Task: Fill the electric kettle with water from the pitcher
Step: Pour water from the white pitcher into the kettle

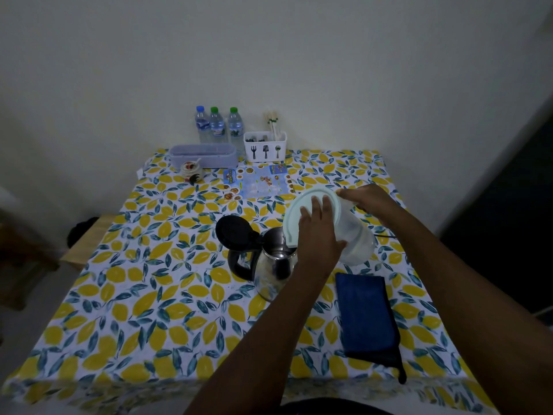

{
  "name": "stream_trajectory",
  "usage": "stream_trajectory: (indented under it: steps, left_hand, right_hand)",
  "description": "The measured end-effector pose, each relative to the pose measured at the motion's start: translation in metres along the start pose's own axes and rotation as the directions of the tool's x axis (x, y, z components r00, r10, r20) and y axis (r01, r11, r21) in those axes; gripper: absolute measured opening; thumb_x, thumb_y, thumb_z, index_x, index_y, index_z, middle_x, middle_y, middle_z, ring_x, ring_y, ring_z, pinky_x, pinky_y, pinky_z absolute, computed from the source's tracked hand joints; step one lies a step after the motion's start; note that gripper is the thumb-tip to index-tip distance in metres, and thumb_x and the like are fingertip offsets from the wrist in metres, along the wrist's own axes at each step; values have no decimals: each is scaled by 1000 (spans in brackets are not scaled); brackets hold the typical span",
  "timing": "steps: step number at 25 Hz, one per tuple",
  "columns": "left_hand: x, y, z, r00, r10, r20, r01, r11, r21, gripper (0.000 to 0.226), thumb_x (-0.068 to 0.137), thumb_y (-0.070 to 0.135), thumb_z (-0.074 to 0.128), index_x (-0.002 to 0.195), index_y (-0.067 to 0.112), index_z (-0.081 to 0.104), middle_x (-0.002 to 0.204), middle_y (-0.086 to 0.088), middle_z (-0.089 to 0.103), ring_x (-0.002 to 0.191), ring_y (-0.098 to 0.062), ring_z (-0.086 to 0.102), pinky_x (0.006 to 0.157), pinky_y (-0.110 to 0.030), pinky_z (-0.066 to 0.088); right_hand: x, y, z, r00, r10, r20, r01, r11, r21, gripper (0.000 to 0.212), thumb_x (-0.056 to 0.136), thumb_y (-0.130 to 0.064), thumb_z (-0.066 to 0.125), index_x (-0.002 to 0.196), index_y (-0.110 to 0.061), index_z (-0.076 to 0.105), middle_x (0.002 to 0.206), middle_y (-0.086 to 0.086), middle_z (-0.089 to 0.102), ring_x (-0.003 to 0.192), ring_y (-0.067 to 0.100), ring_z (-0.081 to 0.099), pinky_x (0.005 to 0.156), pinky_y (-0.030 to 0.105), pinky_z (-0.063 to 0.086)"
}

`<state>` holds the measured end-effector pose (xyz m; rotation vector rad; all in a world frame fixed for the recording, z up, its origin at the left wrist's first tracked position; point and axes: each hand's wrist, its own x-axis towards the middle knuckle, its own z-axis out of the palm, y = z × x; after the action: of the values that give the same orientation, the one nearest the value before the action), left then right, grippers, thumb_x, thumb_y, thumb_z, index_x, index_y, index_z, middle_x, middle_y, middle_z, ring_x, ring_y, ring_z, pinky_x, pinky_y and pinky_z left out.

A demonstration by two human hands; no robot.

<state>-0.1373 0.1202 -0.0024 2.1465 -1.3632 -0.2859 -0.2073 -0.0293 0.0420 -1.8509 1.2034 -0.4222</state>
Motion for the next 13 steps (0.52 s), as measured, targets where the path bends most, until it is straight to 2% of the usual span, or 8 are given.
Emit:
stream_trajectory:
  steps: [3, 6, 13]
  left_hand:
    - [-1, -1, 1, 1000, 0, -8, 0, 1000, -4, 110, 76, 33, 79, 152, 12, 2, 162, -17, 6, 147, -46, 7, 119, -53, 19]
    - [-1, 0, 0, 1000, 8, -19, -8, 1000, -10, 109, 77, 33, 78, 152, 12, 2, 162, -17, 7, 147, -45, 7, 120, -52, 17]
    - [-4, 1, -3, 1000, 8, -31, -9, 999, -31, 108, 78, 34, 77, 152, 13, 2, 163, -16, 5, 148, -43, 6, 121, -51, 15]
  right_hand:
    - [-2, -2, -1, 1000, 1, 4, -1, 1000, -2, 46, 67, -50, 76, 40, -22, 52, 33, -11, 38, 29, 4, 34, 47, 26, 31]
    - [-4, -6, -1, 1000, -12, 18, 12, 1000, 20, 51, 69, -48, 76, 32, -23, 51, 30, -11, 36, 28, 3, 33, 48, 28, 30]
    - [-9, -10, -3, 999, -28, 34, 27, 999, 25, 50, 67, -48, 75, 31, -23, 50, 29, -12, 38, 27, 4, 34, 50, 29, 31]
